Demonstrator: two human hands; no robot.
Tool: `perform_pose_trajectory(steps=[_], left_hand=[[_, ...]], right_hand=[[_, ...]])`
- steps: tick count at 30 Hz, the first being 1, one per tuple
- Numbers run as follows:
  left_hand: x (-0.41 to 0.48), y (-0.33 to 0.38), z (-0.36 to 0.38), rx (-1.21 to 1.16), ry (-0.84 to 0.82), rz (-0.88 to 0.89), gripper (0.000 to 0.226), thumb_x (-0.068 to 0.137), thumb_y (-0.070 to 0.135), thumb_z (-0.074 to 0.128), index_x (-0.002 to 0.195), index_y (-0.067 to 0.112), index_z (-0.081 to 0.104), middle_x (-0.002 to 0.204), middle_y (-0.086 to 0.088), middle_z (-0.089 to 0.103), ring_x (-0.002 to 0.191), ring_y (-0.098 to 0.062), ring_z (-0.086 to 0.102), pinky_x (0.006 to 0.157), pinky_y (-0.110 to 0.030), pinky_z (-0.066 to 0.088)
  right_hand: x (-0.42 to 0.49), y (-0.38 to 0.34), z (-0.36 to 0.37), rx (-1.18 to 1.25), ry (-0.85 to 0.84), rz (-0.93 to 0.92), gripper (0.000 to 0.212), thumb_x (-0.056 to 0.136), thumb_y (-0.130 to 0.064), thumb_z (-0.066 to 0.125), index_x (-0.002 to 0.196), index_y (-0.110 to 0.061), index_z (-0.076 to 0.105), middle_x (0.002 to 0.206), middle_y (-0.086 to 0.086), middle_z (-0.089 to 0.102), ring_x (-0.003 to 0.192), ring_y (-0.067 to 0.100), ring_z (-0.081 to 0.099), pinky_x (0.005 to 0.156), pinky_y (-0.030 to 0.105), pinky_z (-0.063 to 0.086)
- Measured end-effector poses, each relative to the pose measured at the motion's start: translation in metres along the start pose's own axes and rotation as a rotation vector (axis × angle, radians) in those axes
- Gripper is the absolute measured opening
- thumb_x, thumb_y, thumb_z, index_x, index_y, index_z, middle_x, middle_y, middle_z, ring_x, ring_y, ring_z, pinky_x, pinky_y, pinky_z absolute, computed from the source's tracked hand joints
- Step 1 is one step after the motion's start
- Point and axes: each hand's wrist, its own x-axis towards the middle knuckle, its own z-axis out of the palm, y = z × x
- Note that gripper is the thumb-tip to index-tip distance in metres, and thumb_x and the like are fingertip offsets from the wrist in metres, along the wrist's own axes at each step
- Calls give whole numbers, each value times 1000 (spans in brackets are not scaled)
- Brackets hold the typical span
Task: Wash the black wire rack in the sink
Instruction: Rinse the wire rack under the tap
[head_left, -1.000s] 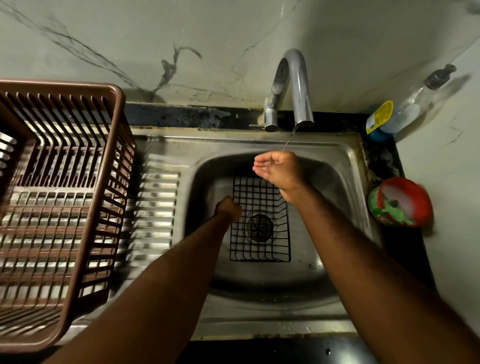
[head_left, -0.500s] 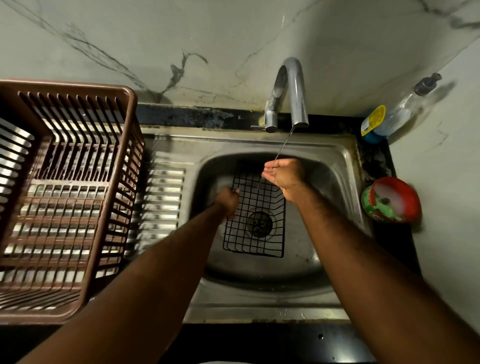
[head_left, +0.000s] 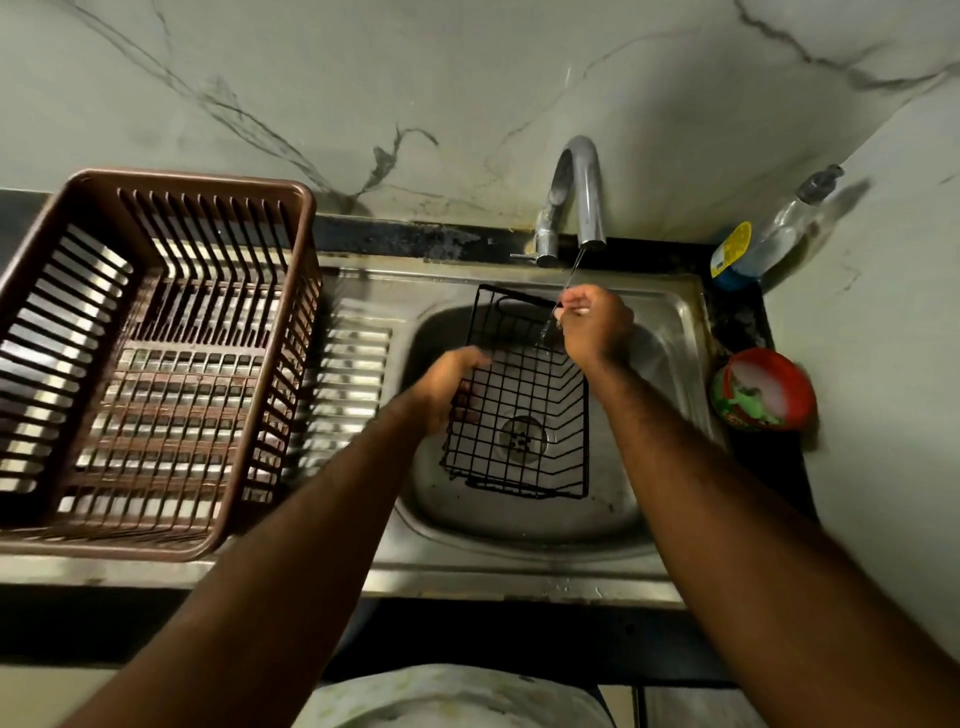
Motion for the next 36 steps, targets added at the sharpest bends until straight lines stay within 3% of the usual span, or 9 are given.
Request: perform_pose_trajectory(steps=[3, 7, 11, 17, 21, 24, 28, 31, 36], left_hand=[[-23, 18, 2, -23, 11, 76, 18, 91, 19, 44, 75, 20, 51, 62, 4, 41, 58, -15, 36, 56, -29, 30], [-41, 28, -5, -54, -30, 48, 15, 87, 25, 45, 72, 22, 47, 66, 0, 42, 56, -16, 40, 59, -29, 34], [-41, 23, -20, -97, -117, -57, 21, 62, 40, 62, 68, 23, 52, 74, -5, 50, 62, -22, 51, 72, -38, 44], [-47, 29, -19, -138, -238, -141, 32, 58, 39, 66, 75, 17, 51, 78, -9, 55, 70, -25, 53, 86, -48, 46], [-51, 38, -22, -101, -274, -159, 44, 63, 41, 61, 89, 7, 55, 83, -13, 59, 67, -25, 58, 68, -32, 47], [-51, 43, -24, -159, -368, -215, 44, 70, 39, 54, 95, 3, 49, 86, -16, 56, 66, -27, 59, 55, -29, 51], [-49, 48, -24, -181, -456, -273, 51, 72, 39, 51, 100, -3, 51, 92, -18, 54, 71, -27, 60, 62, -37, 58], [-48, 54, -20, -150, -493, -295, 58, 62, 36, 63, 101, -5, 54, 88, -19, 61, 72, -28, 65, 66, -41, 60], [-44, 64, -12, -89, -542, -309, 60, 63, 41, 60, 103, -3, 53, 92, -17, 60, 73, -26, 65, 71, -42, 61]], right_hand=[[-2, -9, -3, -8, 0, -21, 30, 91, -7, 68, 119, -19, 70, 120, 2, 70, 110, 17, 66, 86, 21, 52], [3, -19, -7, 105, -172, 12, 37, 99, -5, 51, 130, -21, 63, 134, 3, 62, 119, 17, 60, 71, 4, 41], [10, -24, -20, 288, -465, 77, 44, 92, 10, 46, 119, -15, 70, 121, 8, 69, 105, 15, 66, 79, 19, 50], [18, -41, -47, 353, -634, 60, 50, 89, 23, 32, 116, 0, 68, 121, 16, 66, 102, 21, 71, 86, 26, 59], [24, -49, -60, 259, -711, 13, 31, 99, 11, 43, 118, 5, 66, 109, 18, 68, 79, 11, 74, 60, 14, 53], [31, -54, -66, 258, -743, 16, 22, 96, 9, 54, 113, 6, 68, 98, 18, 71, 74, 14, 75, 54, 13, 51], [39, -63, -68, 193, -730, 22, 22, 88, 2, 71, 108, 9, 69, 88, 19, 73, 68, 19, 74, 49, 18, 51], [43, -69, -65, 54, -731, -40, 29, 79, -10, 83, 99, 7, 72, 78, 16, 70, 63, 20, 67, 48, 20, 50], [52, -71, -52, -268, -594, -90, 52, 51, -53, 94, 75, -19, 64, 66, -7, 63, 60, 10, 59, 52, 22, 44]])
